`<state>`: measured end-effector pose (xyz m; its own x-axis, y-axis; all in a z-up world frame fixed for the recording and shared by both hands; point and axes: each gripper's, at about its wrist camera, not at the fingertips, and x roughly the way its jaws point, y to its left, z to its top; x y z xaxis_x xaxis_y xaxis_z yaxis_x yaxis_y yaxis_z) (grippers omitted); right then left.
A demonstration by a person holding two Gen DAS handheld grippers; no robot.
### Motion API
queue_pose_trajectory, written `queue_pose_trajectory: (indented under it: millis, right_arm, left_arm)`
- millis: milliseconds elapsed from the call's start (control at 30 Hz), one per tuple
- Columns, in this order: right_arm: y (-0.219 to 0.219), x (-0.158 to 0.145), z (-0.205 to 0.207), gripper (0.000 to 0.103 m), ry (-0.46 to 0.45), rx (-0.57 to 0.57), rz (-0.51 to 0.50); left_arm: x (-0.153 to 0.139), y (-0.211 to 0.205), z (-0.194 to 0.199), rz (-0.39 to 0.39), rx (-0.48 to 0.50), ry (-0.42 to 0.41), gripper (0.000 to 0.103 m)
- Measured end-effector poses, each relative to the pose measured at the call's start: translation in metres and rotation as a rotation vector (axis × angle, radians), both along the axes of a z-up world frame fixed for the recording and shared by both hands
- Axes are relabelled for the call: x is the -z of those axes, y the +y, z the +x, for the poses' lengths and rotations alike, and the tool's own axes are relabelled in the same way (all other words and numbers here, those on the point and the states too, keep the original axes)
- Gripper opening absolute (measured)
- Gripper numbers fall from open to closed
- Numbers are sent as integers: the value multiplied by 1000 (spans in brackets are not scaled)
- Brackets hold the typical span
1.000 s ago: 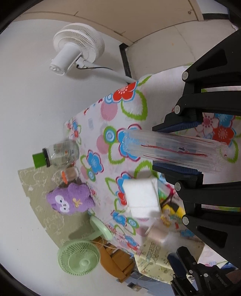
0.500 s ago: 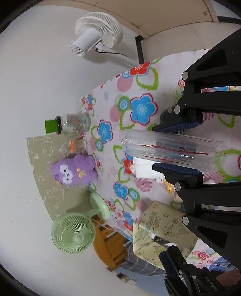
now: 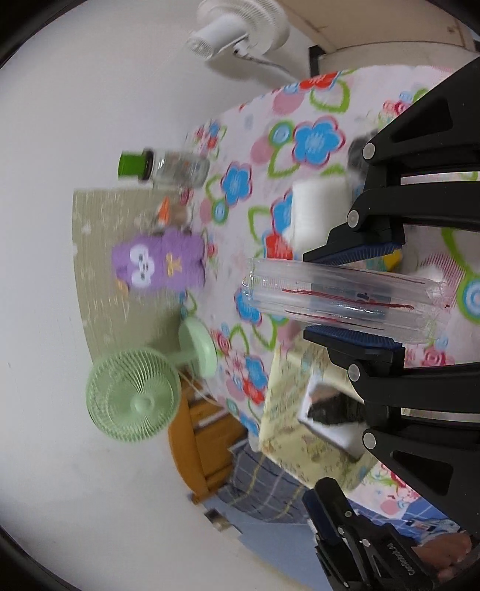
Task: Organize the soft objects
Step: 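Lift and carry the rolled cloth and clear tube toward the cardboard box with both tools, then lower both items into the box and open both tools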
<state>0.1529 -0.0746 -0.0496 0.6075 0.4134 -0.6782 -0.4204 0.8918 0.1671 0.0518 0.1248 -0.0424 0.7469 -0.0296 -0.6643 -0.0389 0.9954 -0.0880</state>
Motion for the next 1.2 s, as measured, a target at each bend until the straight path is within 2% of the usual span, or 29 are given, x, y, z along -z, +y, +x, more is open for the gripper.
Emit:
queue_pose_trajectory:
  millis: [600, 700, 800, 1067, 1133, 1200]
  right_arm:
    - [121, -9, -9, 36, -13, -227, -27]
    - [133, -10, -7, 36, 0, -256, -9]
    - [142, -11, -7, 36, -17, -253, -35]
    - [155, -4, -4, 36, 5, -267, -56]
    - [157, -2, -3, 36, 5, -266, -63]
    - [158, -1, -3, 42, 7, -265, -65]
  left_arm:
    - [2, 88, -21, -77, -198, -35, 23]
    - [3, 99, -24, -89, -222, -36, 23]
    - [4, 107, -27, -91, -239, -36, 23]
    - [5, 117, -31, -99, -265, -37, 23]
    - [4, 117, -32, -98, -269, -37, 26]
    - [3, 118, -34, -100, -274, -44, 43]
